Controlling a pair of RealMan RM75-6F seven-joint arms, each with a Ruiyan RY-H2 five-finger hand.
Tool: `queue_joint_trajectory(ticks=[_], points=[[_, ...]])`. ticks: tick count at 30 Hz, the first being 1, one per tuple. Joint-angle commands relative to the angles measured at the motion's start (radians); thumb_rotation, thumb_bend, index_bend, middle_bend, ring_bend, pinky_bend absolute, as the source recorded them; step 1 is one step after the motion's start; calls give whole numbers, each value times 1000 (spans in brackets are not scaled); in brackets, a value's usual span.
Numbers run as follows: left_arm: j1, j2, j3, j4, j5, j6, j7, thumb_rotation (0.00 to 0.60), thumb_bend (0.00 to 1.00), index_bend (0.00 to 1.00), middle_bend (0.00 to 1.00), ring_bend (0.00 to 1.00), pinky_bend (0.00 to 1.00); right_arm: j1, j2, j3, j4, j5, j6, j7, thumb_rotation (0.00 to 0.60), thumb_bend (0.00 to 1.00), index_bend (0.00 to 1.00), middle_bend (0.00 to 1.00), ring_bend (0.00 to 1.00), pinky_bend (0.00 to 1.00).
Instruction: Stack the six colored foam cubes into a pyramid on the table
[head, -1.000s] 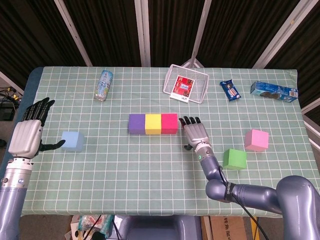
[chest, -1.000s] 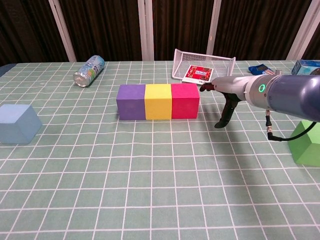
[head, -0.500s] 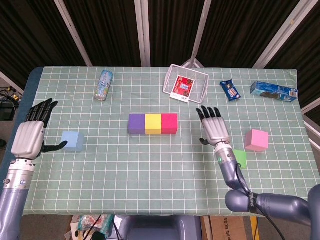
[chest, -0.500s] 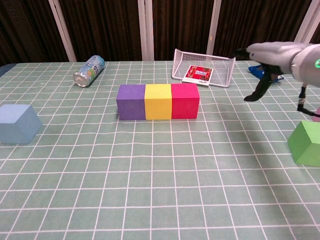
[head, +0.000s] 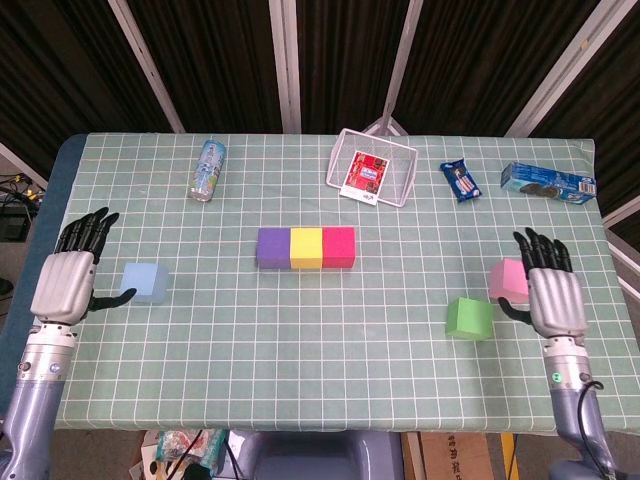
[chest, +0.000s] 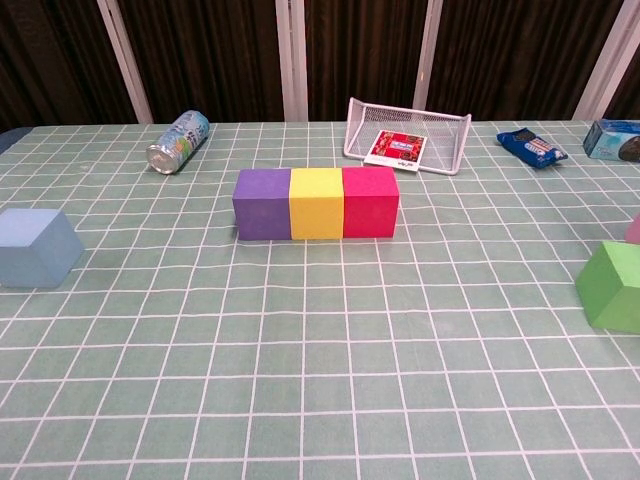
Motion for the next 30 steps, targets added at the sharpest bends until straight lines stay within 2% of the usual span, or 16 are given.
queue_joint_trajectory(ticks=[1,7,15,18,22,30], points=[[8,-19,14,30,-10,-5,5,600,8,0,0,0,13,-69,11,-26,63,-56,47,74,600,242,0,0,0,0],[10,-42,30,75,-26,-25,19,600,7,0,0,0,13,-107,-10,-9,150,-107,59,141,600,242,0,0,0,0],[17,-76,33,93,-26,-19,19,600,8,0,0,0,13,-119,-17,-4,161,-121,-27,181,600,243,0,0,0,0],[20,-78,29,88,-8,-4,20,600,8,0,0,0,13,-117,6,-14,113,-119,-89,182,600,243,0,0,0,0],[22,-68,21,68,13,13,27,600,8,0,0,0,13,-109,54,-13,-5,-102,-167,205,600,243,0,0,0,0],[29,-47,20,25,41,27,37,600,6,0,0,0,13,-111,82,-16,-116,-134,-183,109,600,243,0,0,0,0]])
